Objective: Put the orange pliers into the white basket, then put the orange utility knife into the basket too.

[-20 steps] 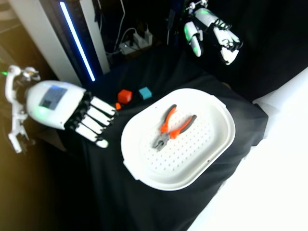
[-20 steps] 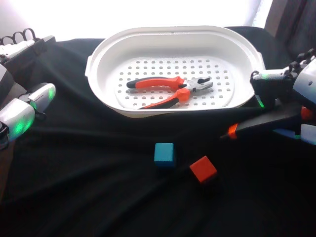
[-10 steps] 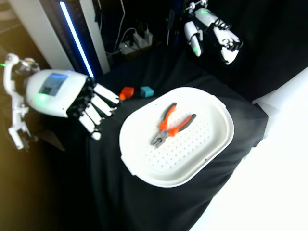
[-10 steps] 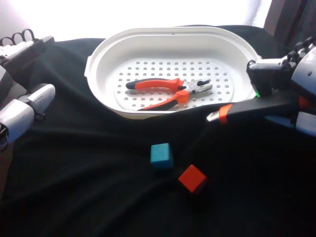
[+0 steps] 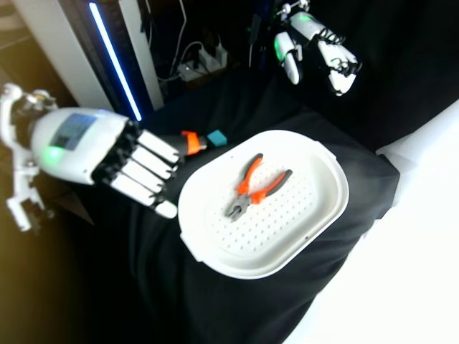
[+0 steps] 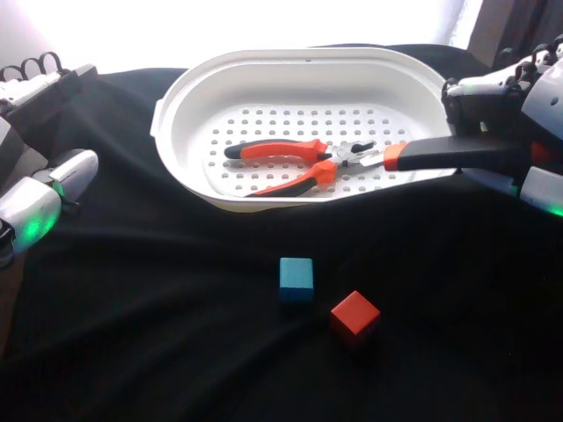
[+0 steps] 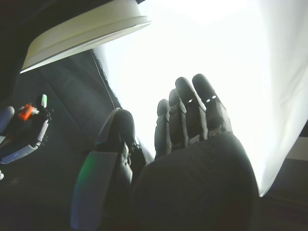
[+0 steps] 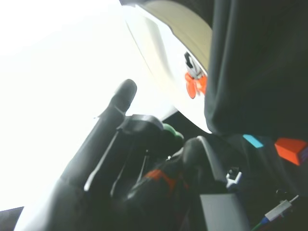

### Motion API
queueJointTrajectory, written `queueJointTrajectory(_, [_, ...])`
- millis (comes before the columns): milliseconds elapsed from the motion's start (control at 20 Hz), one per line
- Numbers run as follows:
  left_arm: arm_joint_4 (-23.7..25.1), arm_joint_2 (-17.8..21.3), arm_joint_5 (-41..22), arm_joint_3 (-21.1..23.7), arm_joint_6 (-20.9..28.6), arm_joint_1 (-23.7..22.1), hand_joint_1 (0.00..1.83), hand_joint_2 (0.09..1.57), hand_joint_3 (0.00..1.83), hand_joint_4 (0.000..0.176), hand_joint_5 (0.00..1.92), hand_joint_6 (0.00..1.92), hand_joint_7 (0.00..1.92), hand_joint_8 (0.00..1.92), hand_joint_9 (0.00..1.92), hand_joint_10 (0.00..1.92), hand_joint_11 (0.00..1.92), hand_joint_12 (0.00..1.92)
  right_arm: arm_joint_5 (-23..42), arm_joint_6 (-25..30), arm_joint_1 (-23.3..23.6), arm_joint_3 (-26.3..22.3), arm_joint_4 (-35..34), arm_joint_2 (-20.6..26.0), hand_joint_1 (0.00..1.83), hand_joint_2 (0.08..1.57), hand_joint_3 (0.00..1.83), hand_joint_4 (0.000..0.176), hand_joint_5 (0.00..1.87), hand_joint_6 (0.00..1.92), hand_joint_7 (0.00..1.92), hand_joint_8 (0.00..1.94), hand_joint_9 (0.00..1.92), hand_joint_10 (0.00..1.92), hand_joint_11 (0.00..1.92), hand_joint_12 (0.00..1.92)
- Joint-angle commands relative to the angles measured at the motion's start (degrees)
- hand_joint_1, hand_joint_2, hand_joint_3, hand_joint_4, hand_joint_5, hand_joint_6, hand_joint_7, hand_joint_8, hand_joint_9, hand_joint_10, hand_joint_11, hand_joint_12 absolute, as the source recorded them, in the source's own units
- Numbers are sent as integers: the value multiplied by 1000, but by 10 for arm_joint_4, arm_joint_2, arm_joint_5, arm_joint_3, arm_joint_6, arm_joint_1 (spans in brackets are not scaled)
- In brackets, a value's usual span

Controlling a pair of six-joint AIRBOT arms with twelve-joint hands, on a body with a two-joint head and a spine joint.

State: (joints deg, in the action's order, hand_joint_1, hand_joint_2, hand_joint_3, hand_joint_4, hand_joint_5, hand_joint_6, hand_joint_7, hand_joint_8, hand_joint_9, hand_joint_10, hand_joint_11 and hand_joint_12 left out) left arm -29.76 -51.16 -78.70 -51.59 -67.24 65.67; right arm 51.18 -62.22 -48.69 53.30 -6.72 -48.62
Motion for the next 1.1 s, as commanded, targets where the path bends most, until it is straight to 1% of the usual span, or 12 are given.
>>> queueJointTrajectory(0, [13,4,-72,0,3,-3,595,1478,0,0,289,2,338,3,184,797,0,1275,73,-2,13,6,-4,-1,914,1340,3,0,615,1595,852,1677,914,1803,872,1921])
queueJointTrajectory(150, [13,4,-72,0,3,-3,559,1476,1,0,291,2,347,3,219,748,0,1204,48,-2,46,25,-3,-21,929,1352,5,0,594,1624,880,1836,977,1919,982,1921])
queueJointTrajectory(550, [12,3,-72,-1,3,-3,610,1471,0,0,311,11,377,10,212,840,0,1324,-95,-7,138,126,0,-134,854,1367,6,6,570,1649,869,1622,943,1778,932,1921])
queueJointTrajectory(600, [12,3,-72,-1,3,-3,617,1469,0,0,314,11,372,6,195,836,0,1301,-120,-7,149,146,0,-155,799,1367,3,90,565,1660,889,1667,1029,1831,1062,1921])
queueJointTrajectory(650, [12,3,-72,-1,3,-3,603,1464,0,0,319,13,367,3,199,832,0,1252,-136,-7,156,160,0,-170,802,1367,2,88,567,1658,872,1675,1034,1837,1085,1921])
queueJointTrajectory(700, [12,3,-72,-2,3,-3,613,1468,0,0,321,13,368,3,200,825,0,1288,-155,-7,161,175,0,-187,900,1338,0,0,620,1581,934,1784,1129,1904,1216,1921])
queueJointTrajectory(800, [12,3,-70,-2,3,-3,598,1464,0,0,325,14,370,3,204,816,0,1278,-177,-7,165,191,0,-206,954,1328,0,0,625,1557,831,1935,1065,1920,1182,1921])
queueJointTrajectory(850, [12,3,-70,-3,3,-3,586,1463,0,0,330,15,386,6,231,734,0,1244,-179,-7,165,193,0,-208,759,1381,4,111,506,1688,460,1465,551,1666,554,1921])
queueJointTrajectory(900, [12,3,-70,-3,3,-3,571,1459,0,0,337,17,400,10,255,716,0,1242,-181,-7,166,193,0,-208,529,1308,0,23,100,961,189,896,144,1273,110,1760])
queueJointTrajectory(950, [12,3,-71,-2,3,-3,578,1450,0,0,343,19,416,13,264,706,0,1211,-182,-7,167,194,-1,-207,483,1211,0,1,19,191,37,226,28,343,21,807])
queueJointTrajectory(1000, [12,3,-71,-2,3,-3,569,1451,0,0,341,17,416,11,266,699,0,1191,-182,-7,169,194,-2,-206,480,1162,0,0,3,37,7,44,5,68,3,186])
queueJointTrajectory(1050, [12,3,-71,-2,3,-3,580,1451,0,0,340,16,416,9,268,707,0,1191,-182,-7,170,194,-2,-204,487,1137,0,0,0,7,1,8,0,13,0,36])
